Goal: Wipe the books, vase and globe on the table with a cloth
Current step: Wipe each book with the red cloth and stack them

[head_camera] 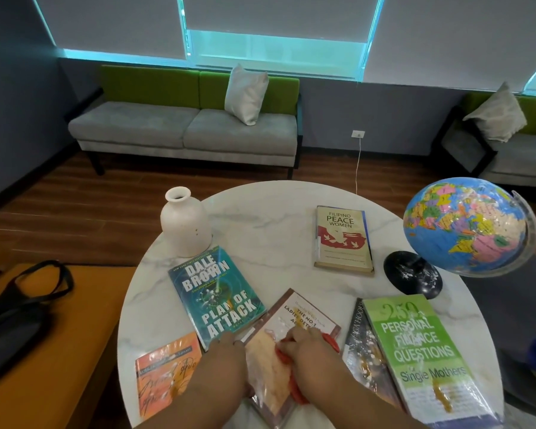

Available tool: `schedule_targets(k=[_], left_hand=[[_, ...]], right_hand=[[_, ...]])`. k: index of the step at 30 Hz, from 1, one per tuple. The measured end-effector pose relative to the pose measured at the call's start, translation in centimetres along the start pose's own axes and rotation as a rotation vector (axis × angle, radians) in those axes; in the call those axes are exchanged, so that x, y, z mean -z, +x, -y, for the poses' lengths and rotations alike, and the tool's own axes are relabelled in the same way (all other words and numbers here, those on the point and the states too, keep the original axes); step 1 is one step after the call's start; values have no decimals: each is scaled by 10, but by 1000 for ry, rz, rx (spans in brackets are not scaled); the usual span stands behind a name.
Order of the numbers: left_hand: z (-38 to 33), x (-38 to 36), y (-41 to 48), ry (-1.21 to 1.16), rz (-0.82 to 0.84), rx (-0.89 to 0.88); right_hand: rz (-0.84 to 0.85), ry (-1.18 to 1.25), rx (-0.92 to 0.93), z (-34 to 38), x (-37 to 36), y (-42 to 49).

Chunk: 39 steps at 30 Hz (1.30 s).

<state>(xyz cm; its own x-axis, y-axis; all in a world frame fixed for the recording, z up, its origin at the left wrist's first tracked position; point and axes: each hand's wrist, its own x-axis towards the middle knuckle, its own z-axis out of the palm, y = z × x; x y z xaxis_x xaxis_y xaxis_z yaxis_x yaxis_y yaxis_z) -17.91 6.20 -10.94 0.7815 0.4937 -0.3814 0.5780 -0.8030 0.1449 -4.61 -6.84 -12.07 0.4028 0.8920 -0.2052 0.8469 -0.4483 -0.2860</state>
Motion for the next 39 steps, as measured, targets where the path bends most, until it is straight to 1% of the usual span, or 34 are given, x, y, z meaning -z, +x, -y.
schedule_targets(k=[2,4,5,9,10,13,15,17,18,21,22,25,29,30,33,35,37,39], left_hand=[[-1,0,0,8,4,2],[-1,0,0,9,10,3],[-1,0,0,7,13,5],[0,-1,0,6,18,9],[0,0,0,7,21,9],[0,0,0,6,23,7],[0,0,0,2,18,6],[0,0,0,3,21,6],[-1,1,-1,8,23,5],[-2,1,0,15,28,10],[-2,1,1,9,29,13],[-1,2,1,1,37,17],[-2,2,0,9,33,14],[-1,1,0,10,31,13],[-1,2,-1,11,28,13],[-1,3,-1,12,31,15],[-1,3,-2,5,28,13],[-1,2,-2,-3,20,12]], right_hand=[[-12,4,4,4,3,2],[43,-3,93,5,-2,-2],[62,4,109,4,-3,-5],[13,7,-47,5,5,6],[21,-2,-44,8,4,5],[109,-30,58,12,-1,-3],[96,-45,25,9,3,1],[45,-24,-36,10,7,7],[30,-7,-37,12,7,8],[83,-30,45,14,1,5],[76,-31,32,13,2,6],[26,-33,-84,14,11,15],[92,-49,-27,21,3,7],[85,-38,-40,19,2,6],[32,-27,-152,15,10,13],[47,-40,-147,18,11,14],[105,-64,-91,18,8,11],[100,-55,-107,15,12,12]])
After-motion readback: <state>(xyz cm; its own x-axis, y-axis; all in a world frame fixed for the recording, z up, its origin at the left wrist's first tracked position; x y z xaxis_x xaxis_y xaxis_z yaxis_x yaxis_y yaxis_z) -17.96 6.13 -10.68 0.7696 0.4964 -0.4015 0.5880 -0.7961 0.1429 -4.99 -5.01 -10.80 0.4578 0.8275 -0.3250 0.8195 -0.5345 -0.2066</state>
